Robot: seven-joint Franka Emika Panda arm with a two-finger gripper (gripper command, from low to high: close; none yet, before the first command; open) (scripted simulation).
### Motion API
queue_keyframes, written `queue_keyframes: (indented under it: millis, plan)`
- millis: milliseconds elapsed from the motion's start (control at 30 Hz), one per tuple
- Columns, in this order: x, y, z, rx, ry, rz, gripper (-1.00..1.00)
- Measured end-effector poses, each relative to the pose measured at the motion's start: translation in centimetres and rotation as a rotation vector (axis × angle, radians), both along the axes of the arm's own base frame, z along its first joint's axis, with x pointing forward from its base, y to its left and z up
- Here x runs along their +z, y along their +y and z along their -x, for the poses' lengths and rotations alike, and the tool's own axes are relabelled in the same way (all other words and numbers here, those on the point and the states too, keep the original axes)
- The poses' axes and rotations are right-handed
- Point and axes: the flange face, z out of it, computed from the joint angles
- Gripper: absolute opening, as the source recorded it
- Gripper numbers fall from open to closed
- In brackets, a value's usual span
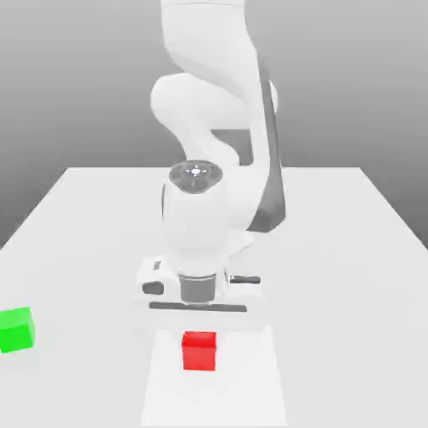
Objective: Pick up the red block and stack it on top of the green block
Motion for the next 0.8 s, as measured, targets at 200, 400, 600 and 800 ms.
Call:
queue_keyframes:
  millis: [200, 400, 600, 800]
  plan:
    - [5.2, 0.0, 0.0, 0.000, 0.000, 0.000, -1.00]
    - [7.8, -15.8, 0.0, -0.541, -0.001, -0.007, -1.00]
    - [9.1, -30.9, 5.5, -1.067, -0.001, -0.002, -1.00]
    - [3.8, -31.6, 5.7, -1.094, 0.000, 0.000, 1.00]
